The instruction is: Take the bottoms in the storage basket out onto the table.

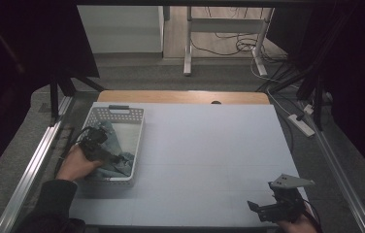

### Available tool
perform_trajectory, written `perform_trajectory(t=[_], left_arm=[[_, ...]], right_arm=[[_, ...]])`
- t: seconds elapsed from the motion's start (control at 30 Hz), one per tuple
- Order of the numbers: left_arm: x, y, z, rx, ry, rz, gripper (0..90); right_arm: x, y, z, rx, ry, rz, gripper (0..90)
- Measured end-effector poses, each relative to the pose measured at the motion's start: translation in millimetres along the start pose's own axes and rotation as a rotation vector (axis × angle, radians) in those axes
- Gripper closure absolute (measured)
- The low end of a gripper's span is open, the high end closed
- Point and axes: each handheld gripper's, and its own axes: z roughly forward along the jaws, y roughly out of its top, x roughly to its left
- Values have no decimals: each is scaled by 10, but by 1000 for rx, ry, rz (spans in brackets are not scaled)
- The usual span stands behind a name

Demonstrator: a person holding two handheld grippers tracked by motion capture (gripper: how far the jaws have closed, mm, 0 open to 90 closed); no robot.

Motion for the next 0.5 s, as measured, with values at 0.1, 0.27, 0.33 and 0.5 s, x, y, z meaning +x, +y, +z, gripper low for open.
perform_trajectory(t=[0.1, 0.27, 0.33, 0.5], left_arm=[[28, 14, 45, 17, 3, 11, 0], [31, 29, 150, 44, 35, 42, 0], [17, 29, 163, 46, 47, 46, 20], [-3, 31, 164, 48, 61, 51, 121]], right_arm=[[1, -1, -1, 0, 0, -2, 13], [1, -1, -2, 2, -1, -5, 13], [4, -1, 0, 3, -2, -6, 13], [11, -1, 2, 3, -3, -10, 13]])
